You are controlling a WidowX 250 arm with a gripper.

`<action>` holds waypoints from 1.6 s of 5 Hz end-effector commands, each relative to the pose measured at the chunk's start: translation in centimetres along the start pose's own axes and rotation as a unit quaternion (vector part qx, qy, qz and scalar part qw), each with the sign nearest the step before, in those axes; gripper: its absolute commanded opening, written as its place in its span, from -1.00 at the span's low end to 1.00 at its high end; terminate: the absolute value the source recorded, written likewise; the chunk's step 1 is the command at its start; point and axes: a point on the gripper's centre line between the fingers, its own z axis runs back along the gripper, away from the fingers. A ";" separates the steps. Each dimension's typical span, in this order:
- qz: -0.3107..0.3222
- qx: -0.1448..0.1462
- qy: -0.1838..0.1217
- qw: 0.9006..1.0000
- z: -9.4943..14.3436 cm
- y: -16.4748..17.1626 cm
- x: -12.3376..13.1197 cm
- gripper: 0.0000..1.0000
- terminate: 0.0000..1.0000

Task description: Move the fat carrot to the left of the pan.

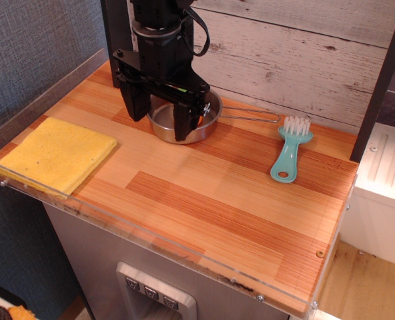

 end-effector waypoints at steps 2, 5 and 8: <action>0.025 0.005 0.001 1.000 -0.4 1.2 2.3 1.00 -1.00; 0.080 0.021 0.006 0.997 -3.2 4.9 8.5 1.00 -1.00; 0.068 0.013 0.015 0.997 -5.0 4.0 8.6 -1.00 -1.00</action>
